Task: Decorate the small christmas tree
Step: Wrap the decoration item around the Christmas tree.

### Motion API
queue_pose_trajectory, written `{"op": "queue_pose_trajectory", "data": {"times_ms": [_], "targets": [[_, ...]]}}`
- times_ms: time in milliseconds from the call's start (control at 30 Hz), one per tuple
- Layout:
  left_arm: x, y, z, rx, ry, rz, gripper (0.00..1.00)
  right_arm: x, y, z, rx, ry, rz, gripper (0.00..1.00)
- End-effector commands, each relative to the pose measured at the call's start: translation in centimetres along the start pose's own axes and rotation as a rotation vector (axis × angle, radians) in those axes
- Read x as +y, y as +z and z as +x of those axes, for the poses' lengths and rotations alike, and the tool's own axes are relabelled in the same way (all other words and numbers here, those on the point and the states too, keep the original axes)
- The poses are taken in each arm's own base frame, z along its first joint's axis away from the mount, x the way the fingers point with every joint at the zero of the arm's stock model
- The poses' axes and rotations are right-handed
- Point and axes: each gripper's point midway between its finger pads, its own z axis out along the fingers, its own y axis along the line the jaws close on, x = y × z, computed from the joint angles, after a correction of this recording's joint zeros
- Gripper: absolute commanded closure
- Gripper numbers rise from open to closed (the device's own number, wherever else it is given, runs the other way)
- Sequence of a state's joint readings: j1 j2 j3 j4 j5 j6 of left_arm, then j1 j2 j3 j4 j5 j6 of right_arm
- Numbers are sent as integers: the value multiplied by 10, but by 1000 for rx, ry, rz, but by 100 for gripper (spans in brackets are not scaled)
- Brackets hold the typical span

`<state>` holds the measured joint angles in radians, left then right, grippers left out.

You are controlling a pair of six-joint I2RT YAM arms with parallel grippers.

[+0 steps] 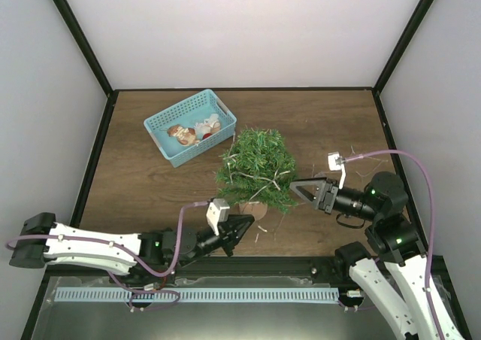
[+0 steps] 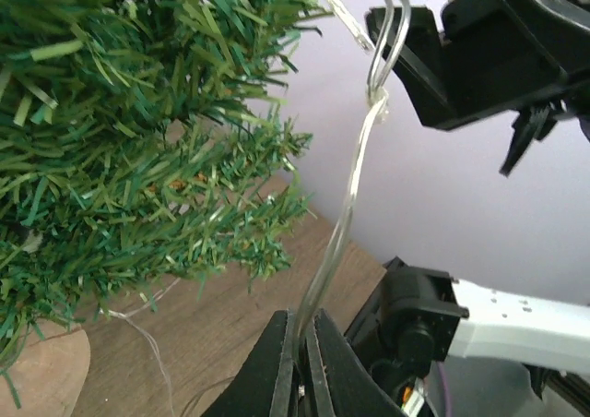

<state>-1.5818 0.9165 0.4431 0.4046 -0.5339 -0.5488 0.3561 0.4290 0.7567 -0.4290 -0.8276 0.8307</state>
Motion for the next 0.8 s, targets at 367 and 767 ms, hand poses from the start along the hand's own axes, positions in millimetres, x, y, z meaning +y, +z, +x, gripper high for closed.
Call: {"op": "queue_pose_trajectory", "data": {"times_ms": [367,767], "targets": [[-31,-9,58,287,271,232,96,-16,-1,-24,-90,-115,130,54],[-61,27,39,239,363,237,96,-16,2,-32,-103,-129,138,54]]}}
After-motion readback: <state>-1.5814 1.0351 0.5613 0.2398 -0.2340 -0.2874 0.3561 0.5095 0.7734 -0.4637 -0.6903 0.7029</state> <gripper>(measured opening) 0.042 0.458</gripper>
